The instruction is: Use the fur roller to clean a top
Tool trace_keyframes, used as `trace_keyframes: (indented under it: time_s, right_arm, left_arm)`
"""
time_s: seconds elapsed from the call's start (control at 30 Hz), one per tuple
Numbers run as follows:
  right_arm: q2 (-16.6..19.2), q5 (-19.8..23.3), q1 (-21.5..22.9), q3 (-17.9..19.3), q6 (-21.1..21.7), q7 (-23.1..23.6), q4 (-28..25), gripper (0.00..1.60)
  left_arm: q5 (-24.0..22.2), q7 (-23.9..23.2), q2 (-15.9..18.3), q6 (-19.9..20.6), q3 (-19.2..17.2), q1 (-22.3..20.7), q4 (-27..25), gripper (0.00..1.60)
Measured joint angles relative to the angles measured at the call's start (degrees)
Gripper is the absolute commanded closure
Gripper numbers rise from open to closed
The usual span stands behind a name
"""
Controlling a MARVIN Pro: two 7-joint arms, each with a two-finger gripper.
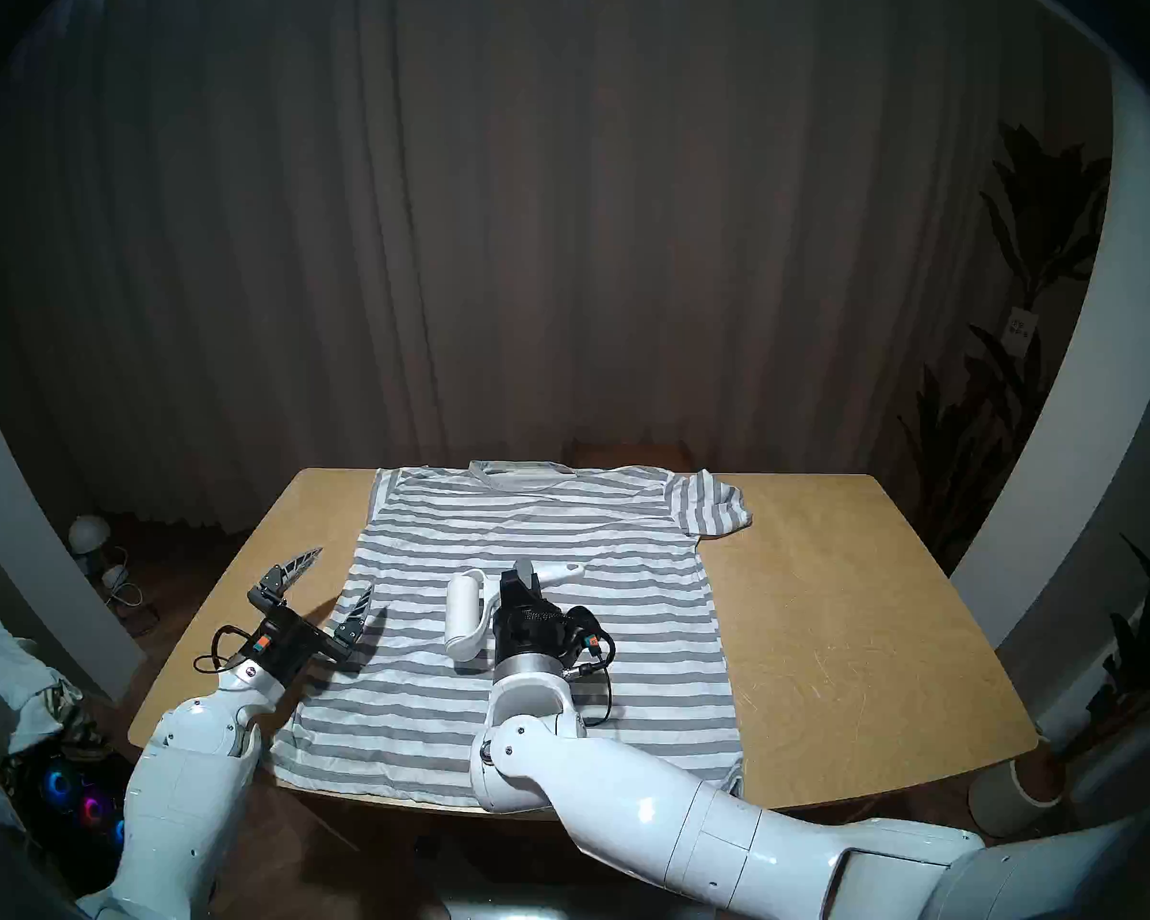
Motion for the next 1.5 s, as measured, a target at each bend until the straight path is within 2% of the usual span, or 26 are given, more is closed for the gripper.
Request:
trace_keyframes:
  time_s: [0.53, 1.03, 1.27, 1.5]
  right_arm:
    - [-0.2, -0.4, 0.1, 0.6, 0.0, -0.2, 2.5, 1.6]
    - [-0.5, -0.6, 0.2, 0.5, 0.0, -0.3, 4.1, 1.6]
    - [-0.7, -0.8, 0.3, 0.6, 0.0, -0.3, 4.4, 1.6]
    - [-0.8, -0.9, 0.3, 0.7, 0.0, -0.3, 4.5, 1.6]
  left_arm:
    - [3.0, -0.8, 0.7, -1.5, 0.5, -0.6, 1.0, 0.0]
    - [7.9, 1.1, 0.8, -1.8, 0.8, -1.6, 2.0, 0.0]
    - [11.6, 2.2, 1.0, -0.5, 1.6, -2.1, 2.4, 0.0]
    - [13.1, 4.5, 0.8, 1.0, 1.7, -2.8, 2.8, 0.0]
